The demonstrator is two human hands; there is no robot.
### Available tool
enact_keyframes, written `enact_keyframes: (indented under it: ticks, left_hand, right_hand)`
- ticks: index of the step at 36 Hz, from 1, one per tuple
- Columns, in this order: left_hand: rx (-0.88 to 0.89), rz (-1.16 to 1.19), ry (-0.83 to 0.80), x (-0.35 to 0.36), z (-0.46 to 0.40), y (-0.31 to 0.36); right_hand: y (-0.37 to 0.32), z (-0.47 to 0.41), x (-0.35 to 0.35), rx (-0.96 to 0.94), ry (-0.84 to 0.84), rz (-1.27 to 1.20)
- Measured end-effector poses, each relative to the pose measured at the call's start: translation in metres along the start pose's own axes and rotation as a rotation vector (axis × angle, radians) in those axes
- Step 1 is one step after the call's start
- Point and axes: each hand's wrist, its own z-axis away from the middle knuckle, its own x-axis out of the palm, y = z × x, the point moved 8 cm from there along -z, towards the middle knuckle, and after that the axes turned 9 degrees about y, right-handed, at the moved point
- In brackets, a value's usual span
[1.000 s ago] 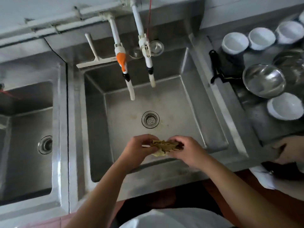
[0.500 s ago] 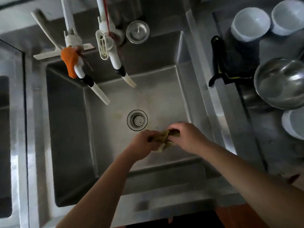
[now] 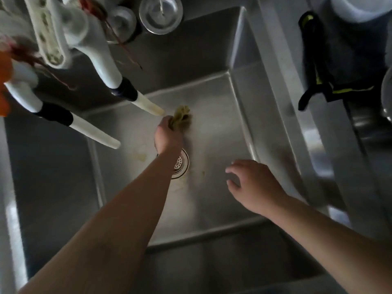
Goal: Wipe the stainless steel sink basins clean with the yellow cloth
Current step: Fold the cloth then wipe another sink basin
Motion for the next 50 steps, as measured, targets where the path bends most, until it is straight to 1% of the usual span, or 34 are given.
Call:
enact_keyframes:
  ticks: [1,2,3,5,6,7,9,11,12,15,17,18,20,23,26,29,32,35,38,40,42,44,47,50]
  left_hand:
    - [0.038,-0.024,0.027,0.001,-0.008,0.004]
    - [0.089,-0.055,0.019,0.004,-0.015,0.008]
    - [0.157,-0.101,-0.028,0.013,-0.019,0.012]
    - [0.309,-0.280,-0.170,0.035,-0.020,0.013]
    - [0.370,-0.362,-0.211,0.042,-0.019,0.011]
    - [0.415,-0.402,-0.210,0.046,-0.020,0.009]
    - [0.396,-0.345,-0.152,0.043,-0.024,0.007]
    - [0.340,-0.297,-0.087,0.039,-0.031,0.007]
    - [0.305,-0.305,-0.084,0.041,-0.035,0.007]
    - [0.192,-0.384,-0.203,0.061,-0.043,-0.001]
    - [0.169,-0.492,-0.284,0.077,-0.043,-0.005]
    - [0.210,-0.574,-0.304,0.084,-0.041,-0.003]
    - [0.351,-0.696,-0.327,0.096,-0.031,0.003]
    - [0.616,-0.745,-0.341,0.107,-0.005,0.002]
    - [0.848,-0.773,-0.333,0.112,0.028,-0.015]
    - [0.995,-0.752,-0.342,0.110,0.053,-0.029]
    - [1.083,-0.735,-0.370,0.107,0.076,-0.040]
    - [1.130,-0.749,-0.409,0.102,0.098,-0.049]
    - [1.184,-0.769,-0.463,0.096,0.120,-0.057]
    - [1.201,-0.766,-0.486,0.092,0.135,-0.061]
    - [1.126,-0.773,-0.496,0.089,0.147,-0.061]
    - [0.983,-0.796,-0.507,0.085,0.157,-0.056]
    - [0.794,-0.760,-0.499,0.082,0.164,-0.051]
    - [0.697,-0.761,-0.497,0.085,0.158,-0.050]
  right_hand:
    - [0.004,-0.001,0.012,0.043,-0.014,-0.019]
    - [0.008,-0.003,0.023,0.081,-0.030,-0.033]
    - [0.012,-0.005,0.034,0.118,-0.040,-0.046]
    - [0.017,-0.010,0.052,0.173,-0.046,-0.061]
    - [0.019,-0.013,0.059,0.188,-0.048,-0.061]
    - [0.020,-0.017,0.065,0.201,-0.048,-0.056]
    - [0.024,-0.024,0.075,0.223,-0.044,-0.037]
    - [0.030,-0.031,0.083,0.248,-0.056,-0.015]
    - [0.034,-0.035,0.088,0.263,-0.071,0.006]
    - [0.049,-0.042,0.097,0.293,-0.092,0.083]
    - [0.061,-0.044,0.106,0.317,-0.104,0.112]
    - [0.066,-0.044,0.112,0.329,-0.116,0.127]
    - [0.072,-0.043,0.121,0.329,-0.134,0.168]
    - [0.073,-0.041,0.124,0.310,-0.124,0.168]
    - [0.079,-0.041,0.118,0.351,-0.104,0.064]
    - [0.086,-0.038,0.116,0.397,-0.167,0.011]
    - [0.079,-0.031,0.110,0.416,-0.255,-0.044]
    - [0.052,-0.027,0.080,0.303,-0.216,-0.062]
    - [0.016,-0.019,0.030,0.092,-0.110,-0.041]
    - [-0.003,-0.011,-0.003,-0.066,-0.011,0.008]
    - [-0.011,-0.004,-0.036,-0.212,0.115,0.134]
    - [-0.012,0.003,-0.066,-0.313,0.224,0.246]
    - [-0.002,0.013,-0.101,-0.453,0.359,0.345]
    - [0.025,0.025,-0.116,-0.534,0.421,0.425]
